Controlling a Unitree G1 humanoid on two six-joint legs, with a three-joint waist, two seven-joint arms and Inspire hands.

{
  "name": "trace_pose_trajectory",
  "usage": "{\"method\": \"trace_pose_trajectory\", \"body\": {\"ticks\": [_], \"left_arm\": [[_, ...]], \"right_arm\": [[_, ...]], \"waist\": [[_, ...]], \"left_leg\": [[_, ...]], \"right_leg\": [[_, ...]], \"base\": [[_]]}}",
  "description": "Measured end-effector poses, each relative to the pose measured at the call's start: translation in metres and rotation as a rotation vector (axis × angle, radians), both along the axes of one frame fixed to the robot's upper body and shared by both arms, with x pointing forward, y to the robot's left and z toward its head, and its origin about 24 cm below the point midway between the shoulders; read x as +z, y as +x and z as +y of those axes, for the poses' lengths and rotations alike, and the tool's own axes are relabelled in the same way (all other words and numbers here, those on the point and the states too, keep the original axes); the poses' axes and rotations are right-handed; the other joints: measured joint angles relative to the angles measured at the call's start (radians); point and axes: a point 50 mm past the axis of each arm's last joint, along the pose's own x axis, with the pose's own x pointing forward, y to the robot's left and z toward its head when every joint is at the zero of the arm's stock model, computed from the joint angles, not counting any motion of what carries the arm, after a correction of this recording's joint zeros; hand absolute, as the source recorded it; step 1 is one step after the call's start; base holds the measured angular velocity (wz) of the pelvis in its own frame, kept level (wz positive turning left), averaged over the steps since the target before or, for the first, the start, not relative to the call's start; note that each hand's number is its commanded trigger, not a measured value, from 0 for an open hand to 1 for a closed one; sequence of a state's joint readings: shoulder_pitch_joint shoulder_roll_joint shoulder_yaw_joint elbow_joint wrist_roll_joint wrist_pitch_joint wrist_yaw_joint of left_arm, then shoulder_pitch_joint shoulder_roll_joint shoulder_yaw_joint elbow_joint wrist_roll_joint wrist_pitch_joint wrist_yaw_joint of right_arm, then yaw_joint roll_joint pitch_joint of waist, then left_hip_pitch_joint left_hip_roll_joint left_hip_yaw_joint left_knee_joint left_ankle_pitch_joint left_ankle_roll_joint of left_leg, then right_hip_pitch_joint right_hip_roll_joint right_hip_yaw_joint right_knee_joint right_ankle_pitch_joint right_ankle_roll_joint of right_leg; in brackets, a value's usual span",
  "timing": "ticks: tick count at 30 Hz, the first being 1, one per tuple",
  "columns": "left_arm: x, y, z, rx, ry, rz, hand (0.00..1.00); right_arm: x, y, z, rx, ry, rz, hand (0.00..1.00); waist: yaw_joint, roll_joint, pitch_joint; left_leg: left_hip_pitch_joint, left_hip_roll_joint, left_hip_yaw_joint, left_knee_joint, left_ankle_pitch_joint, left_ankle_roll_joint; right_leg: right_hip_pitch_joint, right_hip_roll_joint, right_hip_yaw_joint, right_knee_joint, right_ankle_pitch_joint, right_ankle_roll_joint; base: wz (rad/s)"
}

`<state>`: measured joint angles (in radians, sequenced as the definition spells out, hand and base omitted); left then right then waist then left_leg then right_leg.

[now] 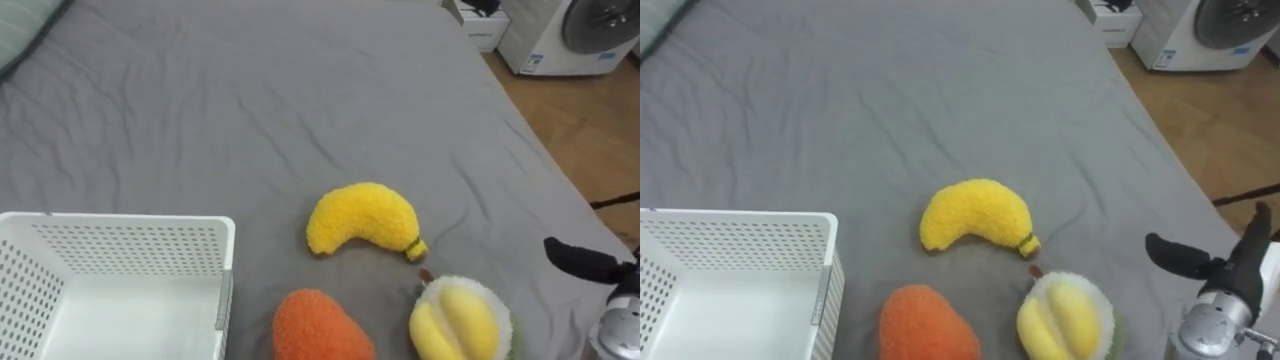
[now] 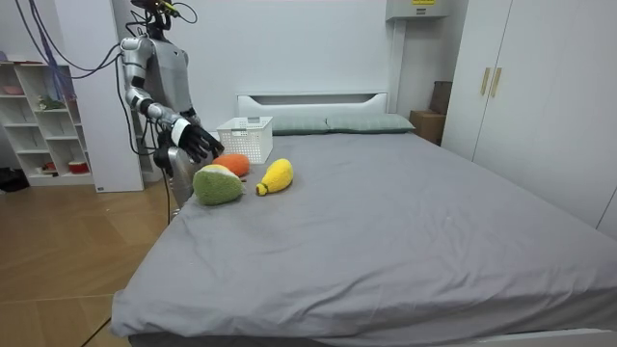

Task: Collect toys from the bed

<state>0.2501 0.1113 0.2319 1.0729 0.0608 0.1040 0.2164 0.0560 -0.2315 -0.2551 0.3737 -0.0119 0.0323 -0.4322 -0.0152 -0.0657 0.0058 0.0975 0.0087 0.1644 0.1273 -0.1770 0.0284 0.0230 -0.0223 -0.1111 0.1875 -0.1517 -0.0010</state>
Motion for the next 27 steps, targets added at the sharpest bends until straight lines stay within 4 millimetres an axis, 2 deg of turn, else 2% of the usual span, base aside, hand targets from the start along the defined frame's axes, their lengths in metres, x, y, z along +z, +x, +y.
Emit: {"method": "trace_pose_trajectory", "body": {"ticks": [6, 10, 18, 21, 24, 27], "left_arm": [[0.000, 0.000, 0.000, -0.003, -0.001, 0.000, 0.00], [0.000, 0.001, -0.001, -0.022, 0.004, 0.001, 0.00], [0.002, 0.004, 0.000, -0.031, 0.012, -0.015, 0.00], [0.003, 0.005, 0.001, -0.031, 0.015, -0.015, 0.00], [0.004, 0.006, 0.004, -0.031, 0.023, -0.020, 0.00], [0.004, 0.006, 0.005, -0.048, 0.030, -0.016, 0.00]], "right_arm": [[0.010, 0.006, 0.004, 0.062, -0.100, 0.003, 0.00], [0.006, 0.009, 0.014, 0.148, -0.125, 0.045, 0.00], [-0.037, -0.004, 0.038, 0.387, 0.014, 0.310, 0.00], [-0.042, -0.006, 0.041, 0.447, 0.052, 0.361, 0.00], [-0.056, -0.014, 0.040, 0.472, 0.113, 0.440, 0.00], [-0.068, -0.021, 0.039, 0.484, 0.170, 0.514, 0.00]], "waist": [[0.010, 0.005, -0.0019], [0.016, 0.007, -0.0027], [0.042, 0.001, -0.0041], [0.042, -0.005, -0.0050], [0.046, -0.018, -0.0116], [0.047, -0.023, -0.0112]], "left_leg": [[-0.003, 0.000, -0.001, 0.001, 0.000, 0.000], [-0.003, 0.000, -0.001, 0.000, 0.000, 0.000], [0.006, 0.000, -0.010, 0.005, 0.000, 0.000], [0.001, -0.001, -0.014, 0.006, 0.000, 0.000], [0.001, 0.000, -0.015, 0.005, 0.000, 0.000], [0.001, -0.001, -0.024, 0.004, 0.000, 0.000]], "right_leg": [[-0.003, 0.000, 0.000, -0.001, 0.000, 0.000], [-0.001, 0.000, -0.002, 0.000, 0.001, 0.000], [0.013, -0.009, -0.009, -0.002, 0.000, 0.000], [0.013, -0.012, -0.026, -0.002, 0.000, 0.000], [0.018, -0.012, -0.031, -0.005, 0.001, -0.001], [0.022, -0.012, -0.038, -0.012, 0.001, -0.001]], "base": [[0.00], [0.00], [0.03], [0.04], [0.07], [0.05]]}}
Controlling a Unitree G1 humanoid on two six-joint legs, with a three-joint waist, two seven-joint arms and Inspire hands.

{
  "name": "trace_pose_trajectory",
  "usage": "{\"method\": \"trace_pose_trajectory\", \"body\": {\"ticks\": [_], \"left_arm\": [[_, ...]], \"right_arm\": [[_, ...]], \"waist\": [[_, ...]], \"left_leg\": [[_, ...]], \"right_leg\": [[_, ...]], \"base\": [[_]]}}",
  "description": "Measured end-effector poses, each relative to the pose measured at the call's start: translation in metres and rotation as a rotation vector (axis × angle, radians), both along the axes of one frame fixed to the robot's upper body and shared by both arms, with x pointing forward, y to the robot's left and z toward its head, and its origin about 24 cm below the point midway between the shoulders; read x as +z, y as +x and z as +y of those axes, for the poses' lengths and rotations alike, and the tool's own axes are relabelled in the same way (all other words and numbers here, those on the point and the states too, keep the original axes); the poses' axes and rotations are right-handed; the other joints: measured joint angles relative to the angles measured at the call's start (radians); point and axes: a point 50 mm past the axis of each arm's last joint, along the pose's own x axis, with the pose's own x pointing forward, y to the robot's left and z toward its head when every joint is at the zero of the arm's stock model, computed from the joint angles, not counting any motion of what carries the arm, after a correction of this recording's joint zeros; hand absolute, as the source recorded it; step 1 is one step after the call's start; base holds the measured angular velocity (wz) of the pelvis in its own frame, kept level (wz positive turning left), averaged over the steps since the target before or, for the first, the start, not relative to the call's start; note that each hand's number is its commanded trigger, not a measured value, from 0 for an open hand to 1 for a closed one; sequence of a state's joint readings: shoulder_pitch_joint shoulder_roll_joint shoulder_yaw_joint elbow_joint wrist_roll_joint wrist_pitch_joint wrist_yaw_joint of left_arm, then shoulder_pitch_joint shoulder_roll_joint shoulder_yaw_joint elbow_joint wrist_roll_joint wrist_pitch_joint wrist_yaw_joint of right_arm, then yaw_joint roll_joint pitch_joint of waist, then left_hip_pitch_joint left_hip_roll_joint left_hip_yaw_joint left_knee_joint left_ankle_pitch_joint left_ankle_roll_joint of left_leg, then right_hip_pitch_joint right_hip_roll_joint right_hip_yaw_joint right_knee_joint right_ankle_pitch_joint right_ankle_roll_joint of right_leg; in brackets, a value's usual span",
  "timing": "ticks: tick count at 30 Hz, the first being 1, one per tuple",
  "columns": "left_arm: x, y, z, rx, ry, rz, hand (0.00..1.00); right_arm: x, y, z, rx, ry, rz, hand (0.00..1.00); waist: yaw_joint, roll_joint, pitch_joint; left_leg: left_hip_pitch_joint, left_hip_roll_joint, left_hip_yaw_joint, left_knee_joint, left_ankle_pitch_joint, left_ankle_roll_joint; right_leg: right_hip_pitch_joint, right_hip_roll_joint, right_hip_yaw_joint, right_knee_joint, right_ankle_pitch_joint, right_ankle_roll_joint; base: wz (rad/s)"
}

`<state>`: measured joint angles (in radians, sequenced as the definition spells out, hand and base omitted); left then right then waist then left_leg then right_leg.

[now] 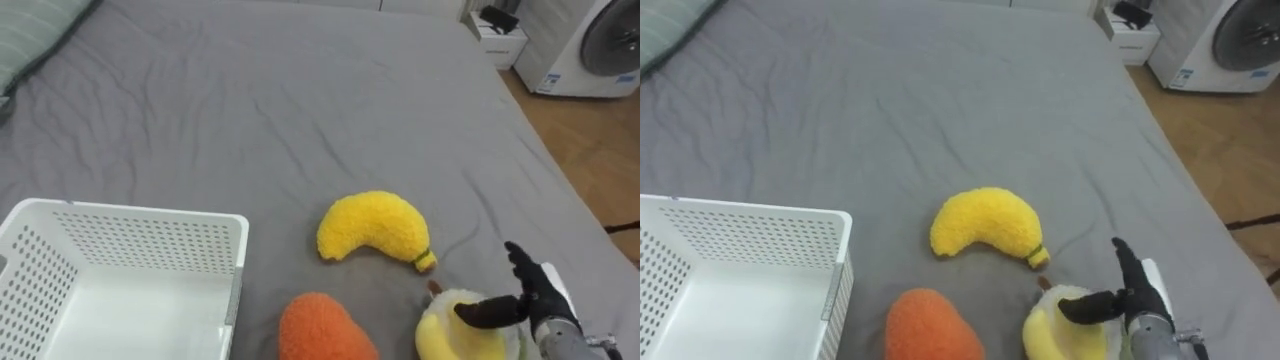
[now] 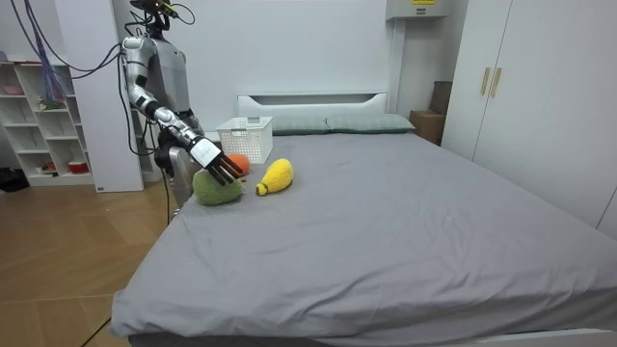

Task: Collect toys from the bed

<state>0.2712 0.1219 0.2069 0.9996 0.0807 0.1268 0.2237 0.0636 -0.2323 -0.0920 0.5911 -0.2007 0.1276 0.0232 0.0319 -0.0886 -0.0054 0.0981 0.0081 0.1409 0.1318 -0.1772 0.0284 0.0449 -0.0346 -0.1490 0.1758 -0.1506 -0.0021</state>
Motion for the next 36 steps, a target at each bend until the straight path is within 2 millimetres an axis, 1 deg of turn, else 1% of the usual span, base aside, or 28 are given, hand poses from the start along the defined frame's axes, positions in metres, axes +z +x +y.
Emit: {"method": "trace_pose_trajectory", "body": {"ticks": [2, 5, 6, 9, 13, 14, 16, 17, 21, 31, 34, 36], "left_arm": [[0.000, 0.000, 0.001, 0.001, 0.002, 0.002, 0.00], [0.000, 0.003, 0.001, 0.004, 0.003, -0.004, 0.00], [0.000, 0.003, 0.002, 0.004, 0.003, -0.004, 0.00], [0.001, 0.004, 0.004, 0.001, 0.008, -0.006, 0.00], [0.002, 0.004, 0.005, -0.001, 0.008, -0.003, 0.00], [0.001, 0.004, 0.005, -0.002, 0.005, -0.004, 0.00], [0.002, 0.003, 0.006, -0.003, 0.002, -0.002, 0.00], [0.002, 0.003, 0.007, -0.003, 0.004, -0.001, 0.00], [0.002, 0.002, 0.007, -0.002, 0.010, 0.001, 0.00], [0.002, 0.004, 0.006, -0.011, 0.010, -0.002, 0.00], [0.002, 0.005, 0.006, -0.013, 0.010, -0.004, 0.00], [0.002, 0.006, 0.006, -0.015, 0.009, -0.006, 0.00]], "right_arm": [[-0.005, -0.003, 0.000, 0.010, 0.020, 0.033, 0.00], [-0.013, -0.006, 0.001, 0.029, 0.061, 0.096, 0.00], [-0.015, -0.007, 0.002, 0.040, 0.075, 0.119, 0.00], [-0.021, -0.011, 0.003, 0.081, 0.082, 0.174, 0.00], [-0.026, -0.018, 0.004, 0.142, 0.060, 0.243, 0.00], [-0.026, -0.018, 0.004, 0.147, 0.057, 0.248, 0.50], [-0.027, -0.020, 0.004, 0.162, 0.054, 0.265, 0.96], [-0.029, -0.023, 0.004, 0.164, 0.057, 0.282, 1.00], [-0.033, -0.028, 0.002, 0.167, 0.051, 0.318, 1.00], [-0.035, -0.031, 0.002, 0.201, 0.010, 0.351, 1.00], [-0.038, -0.034, 0.004, 0.214, 0.011, 0.372, 1.00], [-0.038, -0.034, 0.004, 0.213, 0.013, 0.371, 1.00]], "waist": [[0.001, 0.000, 0.0003], [0.005, -0.002, 0.0028], [0.005, -0.006, 0.0032], [0.007, -0.011, 0.0071], [0.007, -0.019, 0.0067], [0.007, -0.019, 0.0067], [0.007, -0.019, 0.0067], [0.005, -0.018, 0.0071], [0.006, -0.017, 0.0075], [0.008, -0.013, 0.0066], [0.012, -0.012, 0.0079], [0.021, -0.009, 0.0095]], "left_leg": [[0.002, 0.000, -0.005, 0.000, 0.000, 0.000], [0.002, 0.000, -0.007, 0.002, 0.000, 0.000], [0.001, 0.000, -0.009, 0.003, 0.000, 0.000], [0.000, -0.001, -0.012, 0.003, 0.000, 0.000], [0.000, -0.002, -0.013, 0.001, 0.000, 0.000], [0.000, -0.002, -0.013, 0.001, 0.000, 0.000], [0.001, -0.002, -0.014, 0.001, 0.000, 0.000], [0.006, -0.002, -0.017, 0.002, 0.000, 0.000], [0.019, -0.003, -0.024, 0.002, 0.000, 0.000], [0.019, -0.004, -0.036, 0.002, 0.000, 0.000], [0.020, -0.004, -0.035, 0.001, 0.000, 0.000], [0.018, -0.004, -0.034, 0.002, 0.000, 0.000]], "right_leg": [[0.006, 0.000, -0.003, -0.006, 0.001, 0.000], [0.006, 0.000, -0.004, -0.007, 0.001, 0.000], [0.007, 0.000, -0.004, -0.007, 0.001, 0.000], [0.008, 0.001, -0.005, -0.007, 0.001, 0.000], [0.011, 0.001, -0.007, -0.008, 0.001, 0.000], [0.011, 0.001, -0.007, -0.008, 0.001, 0.000], [0.018, 0.002, -0.007, -0.008, 0.001, 0.000], [0.025, 0.002, -0.007, -0.010, 0.001, 0.001], [0.042, 0.000, -0.016, -0.025, 0.003, 0.002], [0.046, 0.000, -0.020, -0.024, 0.003, 0.002], [0.046, 0.000, -0.019, -0.024, 0.003, 0.002], [0.044, 0.000, -0.020, -0.023, 0.003, 0.002]], "base": [[0.07], [0.01], [0.00], [0.03], [0.01], [0.00], [0.02], [0.06], [0.05], [0.03], [0.00], [0.00]]}}
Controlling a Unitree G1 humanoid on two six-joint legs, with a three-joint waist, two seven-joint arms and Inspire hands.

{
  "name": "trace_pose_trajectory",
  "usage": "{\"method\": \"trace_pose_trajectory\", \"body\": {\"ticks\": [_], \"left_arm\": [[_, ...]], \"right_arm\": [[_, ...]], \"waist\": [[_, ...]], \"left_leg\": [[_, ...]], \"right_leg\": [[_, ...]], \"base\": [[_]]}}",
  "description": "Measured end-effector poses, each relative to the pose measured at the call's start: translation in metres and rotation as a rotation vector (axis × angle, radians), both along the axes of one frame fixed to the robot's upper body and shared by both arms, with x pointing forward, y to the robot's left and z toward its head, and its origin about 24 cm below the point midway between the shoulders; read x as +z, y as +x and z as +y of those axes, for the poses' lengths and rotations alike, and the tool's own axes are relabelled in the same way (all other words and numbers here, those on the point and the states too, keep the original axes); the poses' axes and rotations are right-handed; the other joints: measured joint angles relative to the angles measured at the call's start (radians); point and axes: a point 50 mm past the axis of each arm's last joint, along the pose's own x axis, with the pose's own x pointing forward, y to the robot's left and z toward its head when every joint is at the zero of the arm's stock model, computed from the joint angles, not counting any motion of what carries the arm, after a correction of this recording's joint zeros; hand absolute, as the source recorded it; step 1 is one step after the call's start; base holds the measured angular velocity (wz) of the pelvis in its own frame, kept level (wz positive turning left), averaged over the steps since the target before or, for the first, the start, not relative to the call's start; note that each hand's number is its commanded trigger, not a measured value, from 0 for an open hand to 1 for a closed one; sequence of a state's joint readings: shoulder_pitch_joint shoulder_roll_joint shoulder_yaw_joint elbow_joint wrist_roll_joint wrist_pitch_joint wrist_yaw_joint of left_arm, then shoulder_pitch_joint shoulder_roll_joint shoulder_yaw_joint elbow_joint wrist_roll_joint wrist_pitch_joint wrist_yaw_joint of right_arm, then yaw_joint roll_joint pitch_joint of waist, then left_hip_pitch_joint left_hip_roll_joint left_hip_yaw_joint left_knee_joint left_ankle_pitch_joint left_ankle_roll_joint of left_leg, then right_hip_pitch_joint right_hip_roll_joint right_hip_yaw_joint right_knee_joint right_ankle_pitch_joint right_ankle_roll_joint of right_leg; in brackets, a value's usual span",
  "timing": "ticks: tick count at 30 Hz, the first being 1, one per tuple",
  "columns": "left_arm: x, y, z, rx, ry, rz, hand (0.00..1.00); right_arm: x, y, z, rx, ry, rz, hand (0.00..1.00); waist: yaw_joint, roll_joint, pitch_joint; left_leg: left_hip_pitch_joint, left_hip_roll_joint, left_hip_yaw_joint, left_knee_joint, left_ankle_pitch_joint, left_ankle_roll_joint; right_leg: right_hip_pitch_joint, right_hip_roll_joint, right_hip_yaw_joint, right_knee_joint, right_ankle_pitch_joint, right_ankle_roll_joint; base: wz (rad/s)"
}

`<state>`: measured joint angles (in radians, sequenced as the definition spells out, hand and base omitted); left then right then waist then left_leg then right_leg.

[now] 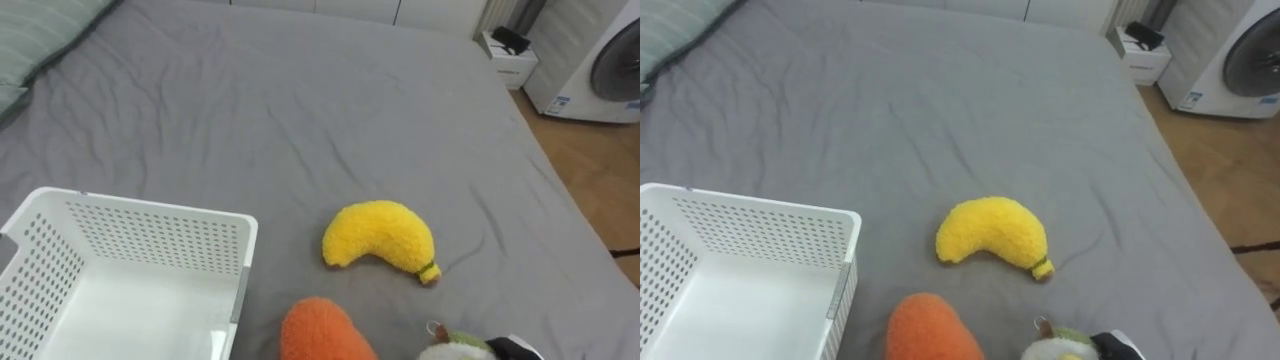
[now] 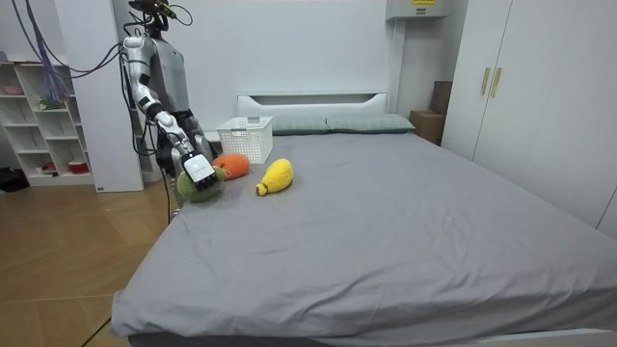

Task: Collect toys from the bed

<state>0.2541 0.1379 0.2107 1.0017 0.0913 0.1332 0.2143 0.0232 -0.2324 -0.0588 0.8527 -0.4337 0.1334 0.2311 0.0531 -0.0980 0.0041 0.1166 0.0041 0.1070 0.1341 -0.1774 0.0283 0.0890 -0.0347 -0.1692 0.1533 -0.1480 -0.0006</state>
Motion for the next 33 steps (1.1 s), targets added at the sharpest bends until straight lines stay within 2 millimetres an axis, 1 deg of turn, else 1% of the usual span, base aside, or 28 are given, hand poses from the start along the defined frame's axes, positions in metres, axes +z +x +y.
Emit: {"method": "trace_pose_trajectory", "body": {"ticks": [3, 7, 8, 9, 10, 12, 13, 15, 16, 18, 19, 20, 21, 22, 25, 26, 27, 28, 32, 33], "left_arm": [[0.000, 0.003, 0.000, -0.006, -0.001, -0.007, 0.00], [-0.001, 0.005, -0.003, -0.005, -0.008, -0.011, 0.00], [-0.001, 0.005, -0.003, -0.005, -0.010, -0.012, 0.00], [-0.001, 0.005, -0.003, -0.003, -0.014, -0.010, 0.00], [-0.001, 0.005, -0.003, -0.002, -0.016, -0.006, 0.00], [-0.001, 0.005, -0.004, 0.002, -0.021, 0.000, 0.00], [-0.002, 0.005, -0.004, 0.004, -0.022, 0.001, 0.00], [-0.002, 0.005, -0.005, 0.004, -0.023, 0.000, 0.00], [-0.002, 0.005, -0.005, 0.004, -0.023, -0.001, 0.00], [-0.002, 0.005, -0.005, 0.003, -0.023, 0.000, 0.00], [-0.002, 0.004, -0.005, 0.004, -0.023, 0.001, 0.00], [-0.002, 0.003, -0.005, 0.005, -0.024, 0.004, 0.00], [-0.002, 0.003, -0.005, 0.004, -0.024, 0.005, 0.00], [-0.002, 0.003, -0.005, 0.003, -0.025, 0.006, 0.00], [-0.002, 0.003, -0.006, -0.002, -0.027, 0.006, 0.00], [-0.002, 0.003, -0.006, -0.004, -0.027, 0.007, 0.00], [-0.002, 0.003, -0.006, -0.004, -0.028, 0.008, 0.00], [-0.002, 0.003, -0.007, -0.003, -0.028, 0.008, 0.00], [-0.002, 0.003, -0.007, -0.004, -0.028, 0.009, 0.00], [-0.003, 0.004, -0.008, -0.006, -0.029, 0.006, 0.00]], "right_arm": [[0.000, 0.000, 0.000, -0.004, 0.002, 0.000, 1.00], [0.006, 0.010, 0.000, 0.014, -0.022, -0.034, 1.00], [0.011, 0.017, 0.000, 0.030, -0.043, -0.059, 1.00], [0.019, 0.026, 0.000, 0.060, -0.073, -0.101, 1.00], [0.024, 0.031, 0.001, 0.073, -0.087, -0.125, 1.00], [0.049, 0.052, 0.003, 0.104, -0.125, -0.265, 1.00], [0.056, 0.057, 0.004, 0.109, -0.131, -0.306, 1.00], [0.088, 0.076, 0.006, 0.109, -0.139, -0.470, 1.00], [0.097, 0.080, 0.006, 0.106, -0.141, -0.514, 1.00], [0.124, 0.092, 0.007, 0.088, -0.137, -0.648, 1.00], [0.129, 0.093, 0.008, 0.085, -0.133, -0.673, 1.00], [0.137, 0.095, 0.009, 0.077, -0.115, -0.715, 1.00], [0.143, 0.097, 0.011, 0.078, -0.103, -0.744, 1.00], [0.146, 0.098, 0.012, 0.080, -0.096, -0.758, 1.00], [0.154, 0.102, 0.017, 0.086, -0.064, -0.802, 1.00], [0.157, 0.104, 0.018, 0.088, -0.055, -0.815, 1.00], [0.160, 0.104, 0.019, 0.089, -0.048, -0.828, 1.00], [0.162, 0.105, 0.020, 0.092, -0.048, -0.836, 1.00], [0.180, 0.114, 0.028, 0.122, -0.043, -0.909, 1.00], [0.184, 0.118, 0.029, 0.126, -0.035, -0.926, 1.00]], "waist": [[0.008, 0.001, 0.0003], [0.007, 0.005, 0.0028], [0.005, 0.000, -0.0013], [0.004, 0.004, 0.0003], [0.002, 0.006, 0.0010], [-0.017, 0.010, 0.0027], [-0.020, 0.011, 0.0028], [-0.022, 0.012, 0.0039], [-0.022, 0.012, 0.0039], [-0.022, 0.010, 0.0018], [-0.021, 0.011, 0.0020], [-0.022, 0.014, 0.0043], [-0.021, 0.013, 0.0040], [-0.021, 0.015, 0.0051], [-0.019, 0.018, 0.0043], [-0.019, 0.019, 0.0024], [-0.018, 0.020, -0.0048], [-0.017, 0.021, -0.0065], [-0.007, 0.021, -0.0070], [0.001, 0.020, -0.0067]], "left_leg": [[-0.002, 0.000, 0.000, 0.001, 0.000, 0.000], [-0.006, 0.000, 0.005, 0.000, 0.000, 0.000], [-0.014, 0.000, 0.006, 0.000, 0.000, 0.000], [-0.018, 0.000, 0.006, 0.001, 0.000, 0.000], [-0.018, -0.001, 0.006, 0.001, 0.000, 0.000], [-0.017, -0.001, 0.005, -0.001, 0.000, 0.000], [-0.017, -0.001, 0.005, -0.001, 0.000, 0.000], [-0.017, -0.001, 0.004, -0.001, 0.001, 0.000], [-0.017, -0.001, 0.004, 0.000, 0.001, 0.000], [-0.015, 0.000, 0.004, 0.000, 0.001, 0.000], [-0.014, 0.000, 0.005, 0.000, 0.000, 0.000], [-0.009, 0.000, 0.007, -0.001, 0.000, 0.000], [-0.008, 0.000, 0.007, -0.001, 0.000, 0.000], [-0.008, 0.000, 0.008, 0.000, 0.000, 0.000], [-0.010, -0.001, 0.011, 0.001, 0.000, 0.001], [-0.012, -0.001, 0.011, 0.002, 0.000, 0.001], [-0.017, -0.001, 0.012, 0.002, 0.001, 0.001], [-0.019, -0.001, 0.013, 0.002, 0.001, 0.001], [-0.023, -0.001, 0.018, 0.000, 0.001, 0.001], [-0.023, -0.001, 0.019, -0.001, 0.001, 0.001]], "right_leg": [[-0.003, 0.000, -0.001, -0.001, 0.000, 0.000], [-0.012, 0.000, 0.003, -0.001, 0.000, 0.000], [-0.021, 0.000, 0.003, 0.001, 0.000, 0.000], [-0.025, 0.001, 0.003, 0.002, 0.001, 0.000], [-0.024, 0.001, 0.002, 0.003, 0.001, 0.000], [-0.023, 0.001, 0.002, 0.003, 0.002, 0.000], [-0.022, 0.001, 0.004, 0.004, 0.002, 0.000], [-0.022, 0.001, 0.007, 0.005, 0.001, 0.000], [-0.022, 0.001, 0.008, 0.006, 0.001, 0.000], [-0.021, 0.001, 0.012, 0.005, 0.001, 0.000], [-0.020, 0.002, 0.013, 0.005, 0.001, 0.000], [-0.017, 0.002, 0.016, 0.006, 0.001, 0.000], [-0.017, 0.002, 0.015, 0.011, 0.001, 0.000], [-0.019, 0.002, 0.016, 0.016, 0.001, 0.000], [-0.025, 0.001, 0.018, 0.020, 0.000, 0.000], [-0.027, 0.001, 0.017, 0.020, 0.000, 0.000], [-0.033, 0.001, 0.017, 0.021, 0.000, 0.000], [-0.037, 0.001, 0.017, 0.023, 0.000, 0.000], [-0.037, 0.003, 0.015, 0.021, 0.000, 0.000], [-0.038, 0.003, 0.017, 0.022, 0.000, 0.000]], "base": [[0.00], [-0.04], [-0.04], [-0.03], [0.00], [0.00], [0.04], [0.00], [0.00], [0.00], [-0.04], [-0.05], [-0.05], [-0.04], [-0.05], [0.00], [0.00], [-0.03], [-0.02], [0.00]]}}
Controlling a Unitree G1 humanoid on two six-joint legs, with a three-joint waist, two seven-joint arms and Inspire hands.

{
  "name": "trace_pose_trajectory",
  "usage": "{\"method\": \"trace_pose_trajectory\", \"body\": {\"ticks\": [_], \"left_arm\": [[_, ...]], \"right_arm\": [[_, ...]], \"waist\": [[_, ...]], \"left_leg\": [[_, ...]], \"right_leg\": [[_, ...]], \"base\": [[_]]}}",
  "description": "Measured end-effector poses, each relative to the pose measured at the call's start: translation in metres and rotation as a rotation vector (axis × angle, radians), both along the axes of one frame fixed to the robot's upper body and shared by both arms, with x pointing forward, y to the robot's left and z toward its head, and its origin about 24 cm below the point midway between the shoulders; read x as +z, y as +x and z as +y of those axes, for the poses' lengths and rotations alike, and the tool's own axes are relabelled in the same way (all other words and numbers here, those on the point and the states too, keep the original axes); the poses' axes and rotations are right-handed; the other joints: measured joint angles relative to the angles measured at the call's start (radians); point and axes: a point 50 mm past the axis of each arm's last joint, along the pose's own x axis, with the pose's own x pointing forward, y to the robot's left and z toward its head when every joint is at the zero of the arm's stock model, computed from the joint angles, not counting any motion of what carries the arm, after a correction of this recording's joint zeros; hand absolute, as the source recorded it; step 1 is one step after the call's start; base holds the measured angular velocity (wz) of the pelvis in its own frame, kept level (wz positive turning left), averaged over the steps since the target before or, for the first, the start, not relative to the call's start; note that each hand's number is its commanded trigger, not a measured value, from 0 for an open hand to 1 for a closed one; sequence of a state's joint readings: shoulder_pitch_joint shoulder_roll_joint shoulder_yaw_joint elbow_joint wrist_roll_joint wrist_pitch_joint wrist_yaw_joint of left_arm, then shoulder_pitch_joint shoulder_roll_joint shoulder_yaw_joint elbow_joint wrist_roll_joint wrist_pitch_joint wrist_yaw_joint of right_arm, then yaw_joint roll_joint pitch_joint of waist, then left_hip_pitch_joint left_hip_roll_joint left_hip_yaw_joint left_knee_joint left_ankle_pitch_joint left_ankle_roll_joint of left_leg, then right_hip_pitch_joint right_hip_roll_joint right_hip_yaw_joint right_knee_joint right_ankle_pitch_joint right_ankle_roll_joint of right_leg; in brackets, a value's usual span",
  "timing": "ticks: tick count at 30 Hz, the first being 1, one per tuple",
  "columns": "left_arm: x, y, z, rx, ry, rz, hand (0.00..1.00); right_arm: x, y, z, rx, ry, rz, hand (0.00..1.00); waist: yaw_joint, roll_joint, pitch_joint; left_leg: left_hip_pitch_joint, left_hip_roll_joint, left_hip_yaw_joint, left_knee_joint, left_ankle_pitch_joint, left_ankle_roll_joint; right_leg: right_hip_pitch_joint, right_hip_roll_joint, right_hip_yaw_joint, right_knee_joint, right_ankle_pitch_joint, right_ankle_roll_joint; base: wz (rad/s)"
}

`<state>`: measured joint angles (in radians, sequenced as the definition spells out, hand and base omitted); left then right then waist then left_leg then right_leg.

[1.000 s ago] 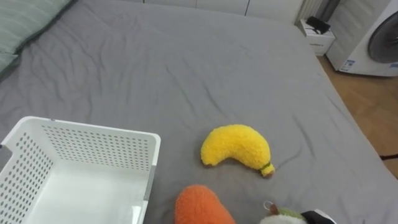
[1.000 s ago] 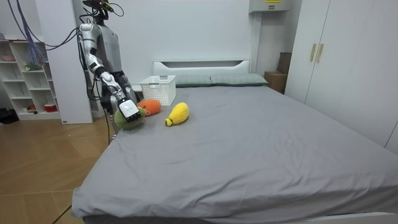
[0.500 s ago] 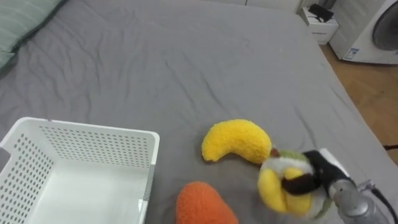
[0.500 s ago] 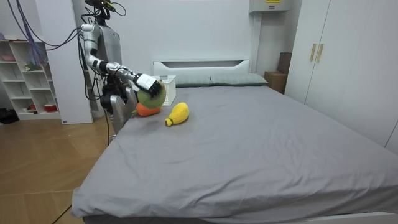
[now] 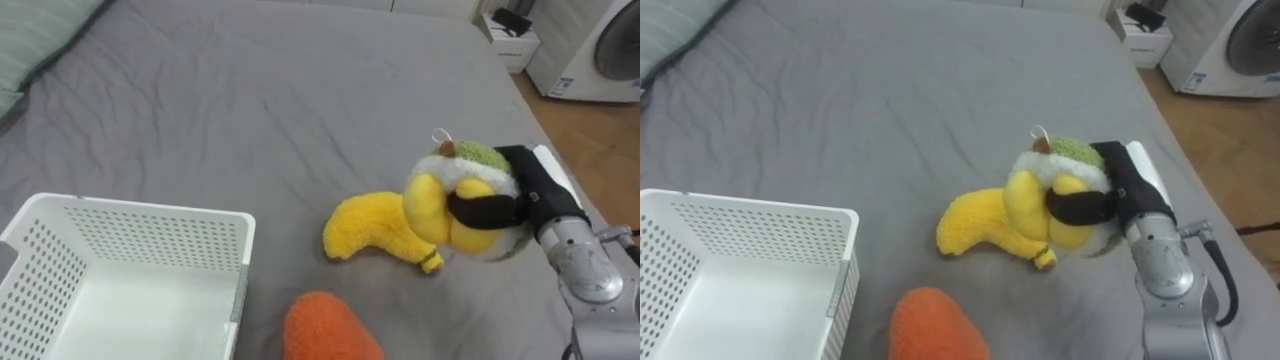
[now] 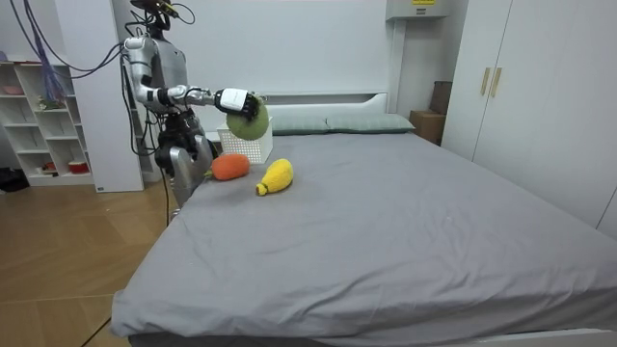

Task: Collect toys from the bed

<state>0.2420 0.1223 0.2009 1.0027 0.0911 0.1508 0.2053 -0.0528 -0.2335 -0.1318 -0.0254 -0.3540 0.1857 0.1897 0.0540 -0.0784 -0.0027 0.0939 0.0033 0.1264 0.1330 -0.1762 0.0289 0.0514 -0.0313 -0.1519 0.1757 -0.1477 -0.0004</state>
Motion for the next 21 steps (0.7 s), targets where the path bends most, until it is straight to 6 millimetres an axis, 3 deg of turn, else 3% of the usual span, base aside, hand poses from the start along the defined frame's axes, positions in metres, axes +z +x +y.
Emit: {"method": "trace_pose_trajectory", "body": {"ticks": [7, 11, 15, 21], "left_arm": [[0.000, 0.011, -0.002, -0.036, 0.002, -0.020, 0.00], [0.001, 0.025, -0.003, -0.060, 0.002, -0.052, 0.00], [0.001, 0.035, -0.007, -0.086, -0.005, -0.072, 0.00], [0.002, 0.045, -0.009, -0.116, -0.011, -0.091, 0.00]], "right_arm": [[0.021, 0.023, 0.031, 0.131, 0.004, -0.064, 1.00], [0.025, 0.026, 0.057, 0.243, -0.030, -0.065, 1.00], [0.032, 0.032, 0.073, 0.322, -0.055, -0.071, 1.00], [0.042, 0.041, 0.093, 0.400, -0.042, -0.093, 1.00]], "waist": [[0.038, -0.006, 0.0029], [0.080, -0.021, 0.0068], [0.120, -0.020, 0.0086], [0.152, -0.020, 0.0117]], "left_leg": [[-0.005, 0.001, -0.003, -0.001, 0.000, 0.000], [-0.015, -0.001, -0.022, 0.003, 0.000, 0.000], [-0.020, -0.001, -0.033, 0.002, 0.000, 0.000], [-0.029, -0.002, -0.054, 0.004, 0.001, -0.001]], "right_leg": [[-0.001, 0.001, -0.001, -0.001, 0.000, 0.000], [0.001, 0.000, -0.017, -0.006, 0.000, 0.000], [0.001, -0.002, -0.035, -0.005, 0.000, 0.000], [0.001, -0.004, -0.061, -0.008, 0.000, 0.000]], "base": [[0.02], [0.12], [0.09], [0.10]]}}
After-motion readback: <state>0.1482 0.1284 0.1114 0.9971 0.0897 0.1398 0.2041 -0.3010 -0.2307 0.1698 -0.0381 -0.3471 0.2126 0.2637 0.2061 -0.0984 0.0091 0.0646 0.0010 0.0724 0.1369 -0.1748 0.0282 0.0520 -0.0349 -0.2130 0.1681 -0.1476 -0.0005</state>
